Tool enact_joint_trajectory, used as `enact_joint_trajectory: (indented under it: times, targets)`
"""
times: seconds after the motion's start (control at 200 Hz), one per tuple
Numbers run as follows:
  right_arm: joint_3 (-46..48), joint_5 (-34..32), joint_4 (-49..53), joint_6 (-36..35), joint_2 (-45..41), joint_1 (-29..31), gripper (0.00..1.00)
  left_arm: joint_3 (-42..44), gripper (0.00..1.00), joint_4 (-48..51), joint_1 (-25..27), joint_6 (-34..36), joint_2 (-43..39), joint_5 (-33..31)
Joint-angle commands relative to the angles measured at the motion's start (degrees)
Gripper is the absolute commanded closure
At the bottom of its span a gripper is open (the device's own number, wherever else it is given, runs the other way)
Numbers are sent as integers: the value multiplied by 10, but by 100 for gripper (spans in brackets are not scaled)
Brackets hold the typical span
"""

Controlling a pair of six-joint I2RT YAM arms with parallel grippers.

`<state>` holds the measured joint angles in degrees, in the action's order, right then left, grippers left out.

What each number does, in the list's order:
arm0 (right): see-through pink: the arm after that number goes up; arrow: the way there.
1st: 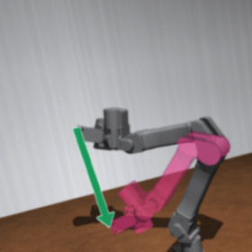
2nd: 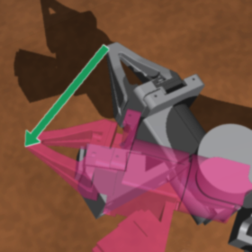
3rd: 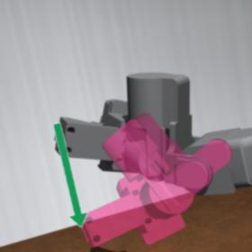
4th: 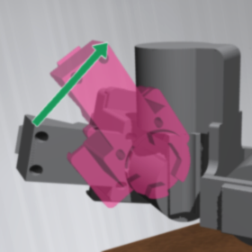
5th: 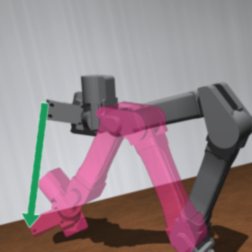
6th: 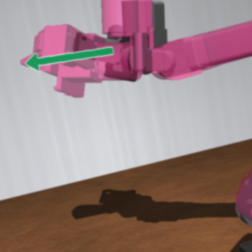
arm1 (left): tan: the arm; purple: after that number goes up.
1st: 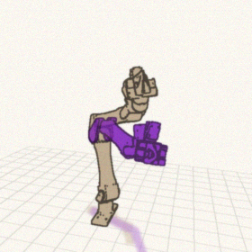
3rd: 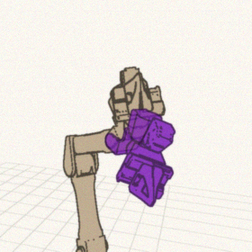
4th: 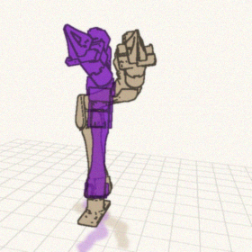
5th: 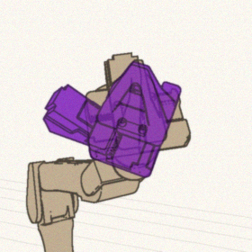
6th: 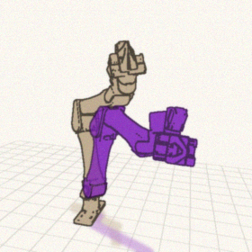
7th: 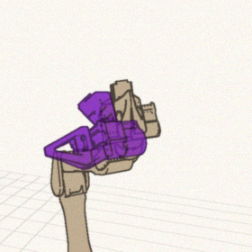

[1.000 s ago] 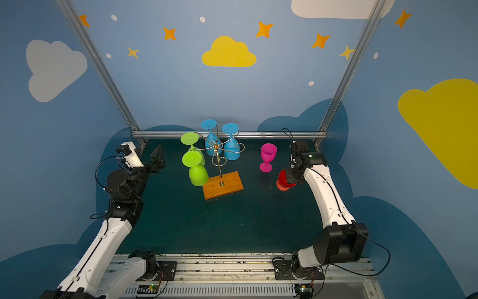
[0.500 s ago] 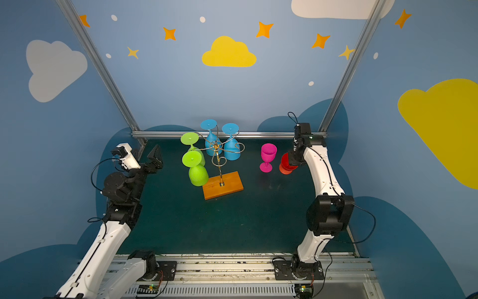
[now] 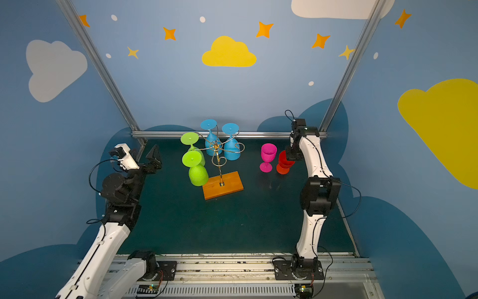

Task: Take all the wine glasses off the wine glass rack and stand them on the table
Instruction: 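Set the red glass upright on the table and open the right gripper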

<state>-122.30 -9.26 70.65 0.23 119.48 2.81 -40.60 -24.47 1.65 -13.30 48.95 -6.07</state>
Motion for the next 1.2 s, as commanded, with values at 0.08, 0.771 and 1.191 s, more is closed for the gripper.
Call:
enact_joint_trajectory:
  times: [0.08, 0.771, 1.191]
  targets:
    - [-66, 14, 68, 17, 43, -4, 100, 6, 6, -7, -2, 5, -9, -7]
    - [-127, 44, 69, 31, 82, -16, 76, 7, 6, -6, -3, 7, -11, -9]
    - [-127, 97, 26, 61, 8, -36, 55, 6, 6, -3, -3, 6, -12, -13]
